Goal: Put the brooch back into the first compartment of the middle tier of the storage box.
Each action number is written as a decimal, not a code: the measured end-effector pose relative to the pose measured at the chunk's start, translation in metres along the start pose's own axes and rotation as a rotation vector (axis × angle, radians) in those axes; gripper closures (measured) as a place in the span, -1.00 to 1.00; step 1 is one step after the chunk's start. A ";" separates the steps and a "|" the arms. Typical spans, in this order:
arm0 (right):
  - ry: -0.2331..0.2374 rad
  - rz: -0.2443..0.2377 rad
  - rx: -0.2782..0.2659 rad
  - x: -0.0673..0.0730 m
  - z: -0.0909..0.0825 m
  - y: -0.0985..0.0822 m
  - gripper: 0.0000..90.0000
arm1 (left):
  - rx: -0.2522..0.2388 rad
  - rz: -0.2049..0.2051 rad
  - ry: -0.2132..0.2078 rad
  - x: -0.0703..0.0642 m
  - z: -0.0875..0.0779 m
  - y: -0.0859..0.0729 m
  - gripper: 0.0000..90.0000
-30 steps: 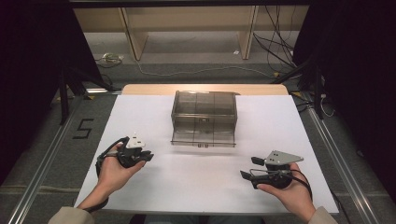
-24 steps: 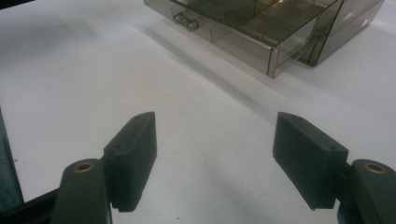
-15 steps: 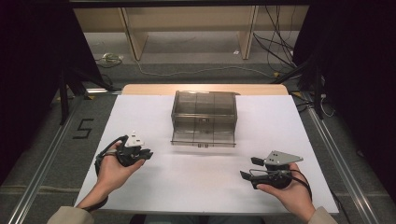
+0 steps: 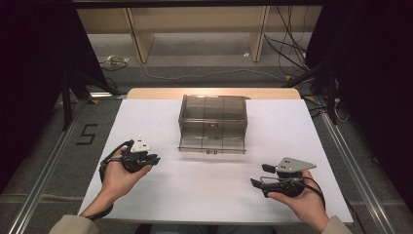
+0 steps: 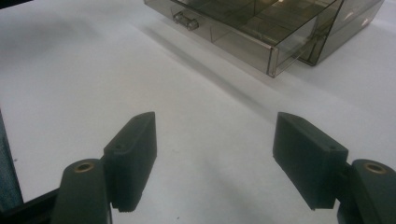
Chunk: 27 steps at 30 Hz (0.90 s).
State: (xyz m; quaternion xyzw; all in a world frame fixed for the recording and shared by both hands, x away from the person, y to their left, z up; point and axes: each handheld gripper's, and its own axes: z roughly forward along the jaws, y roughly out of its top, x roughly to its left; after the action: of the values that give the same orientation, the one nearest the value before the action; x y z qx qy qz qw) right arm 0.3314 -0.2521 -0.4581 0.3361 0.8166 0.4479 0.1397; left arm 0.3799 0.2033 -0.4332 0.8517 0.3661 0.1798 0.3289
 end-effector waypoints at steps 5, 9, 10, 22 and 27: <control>-0.001 -0.001 -0.003 0.000 0.000 0.000 -0.30 | 0.000 0.002 0.001 0.000 0.000 0.001 0.79; 0.000 -0.001 -0.001 0.000 0.000 0.000 -0.30 | -0.002 0.002 0.002 0.000 0.000 0.002 0.79; 0.000 0.000 0.000 0.000 0.000 0.000 -0.30 | -0.004 0.002 0.002 -0.001 0.001 0.002 0.79; -0.001 0.002 -0.002 0.000 0.000 0.000 -0.30 | -0.010 0.008 0.004 -0.001 0.001 0.006 0.79; -0.002 0.001 -0.002 0.000 0.000 0.000 -0.30 | -0.012 0.011 0.002 -0.002 0.002 0.008 0.79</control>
State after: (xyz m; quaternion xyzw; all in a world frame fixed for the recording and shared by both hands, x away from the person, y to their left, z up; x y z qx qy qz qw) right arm 0.3313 -0.2520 -0.4578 0.3370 0.8157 0.4487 0.1405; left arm 0.3838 0.1965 -0.4292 0.8517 0.3606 0.1849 0.3323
